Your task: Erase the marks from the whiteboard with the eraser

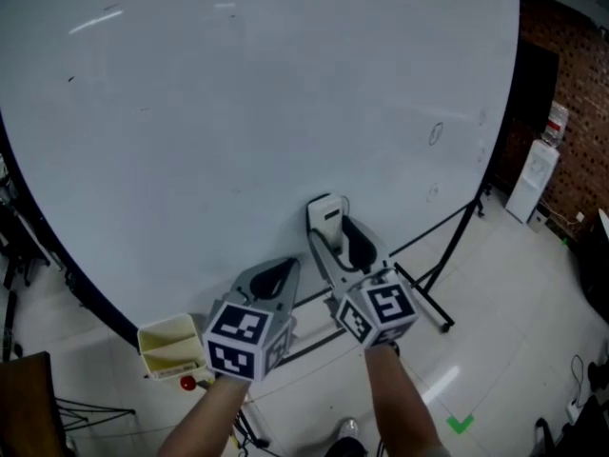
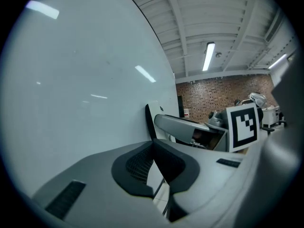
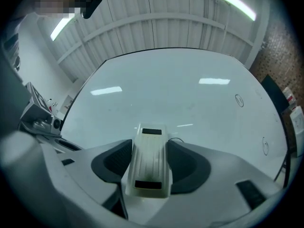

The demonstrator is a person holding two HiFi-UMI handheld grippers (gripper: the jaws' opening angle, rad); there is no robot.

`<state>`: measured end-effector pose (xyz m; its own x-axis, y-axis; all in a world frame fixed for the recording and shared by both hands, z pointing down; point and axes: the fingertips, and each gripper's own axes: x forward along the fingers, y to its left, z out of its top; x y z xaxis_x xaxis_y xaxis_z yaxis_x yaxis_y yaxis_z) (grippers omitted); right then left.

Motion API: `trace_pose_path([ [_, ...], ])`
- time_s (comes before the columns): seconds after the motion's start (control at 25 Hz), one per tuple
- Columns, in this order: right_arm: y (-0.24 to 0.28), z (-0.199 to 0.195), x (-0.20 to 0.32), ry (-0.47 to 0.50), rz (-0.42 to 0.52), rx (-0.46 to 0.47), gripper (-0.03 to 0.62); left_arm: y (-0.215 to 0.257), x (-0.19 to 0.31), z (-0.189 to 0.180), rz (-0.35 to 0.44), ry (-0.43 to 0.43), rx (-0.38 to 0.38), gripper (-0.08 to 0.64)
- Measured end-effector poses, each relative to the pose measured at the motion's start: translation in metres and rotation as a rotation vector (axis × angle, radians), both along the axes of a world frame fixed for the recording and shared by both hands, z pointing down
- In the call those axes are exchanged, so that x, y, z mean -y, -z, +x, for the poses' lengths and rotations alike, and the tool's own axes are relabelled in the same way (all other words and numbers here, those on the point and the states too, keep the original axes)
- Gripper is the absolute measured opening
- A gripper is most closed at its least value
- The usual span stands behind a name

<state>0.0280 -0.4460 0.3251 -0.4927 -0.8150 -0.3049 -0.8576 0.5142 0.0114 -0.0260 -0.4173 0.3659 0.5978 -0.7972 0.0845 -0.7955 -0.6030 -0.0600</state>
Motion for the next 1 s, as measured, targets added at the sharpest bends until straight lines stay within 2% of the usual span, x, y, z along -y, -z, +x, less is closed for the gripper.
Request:
trace_pose_path([
  [0.56,-0.004,0.006,0.013,-0.029,-0.012,-0.046,0.236,-0.004,0.010,0.016,-0.021,-0.012,0.038,-0.003],
  [0.72,-0.003,0.031,0.025,-0.050,-0.018,-0.018,0.236,-0.002,0.019,0.023,-0.025,-0.009,0.045,-0.003],
  [0.88,-0.003,0.078,0.045,-0.112,-0.065,0.057,0.236,-0.001,0.026,0.032,-0.030,-0.007,0.049,-0.003],
  [1.0,-0.003,0.090,0.050,-0.111,-0.077,0.080,0.236,-0.001,0.028,0.032,-0.032,0.004,0.053,-0.003],
])
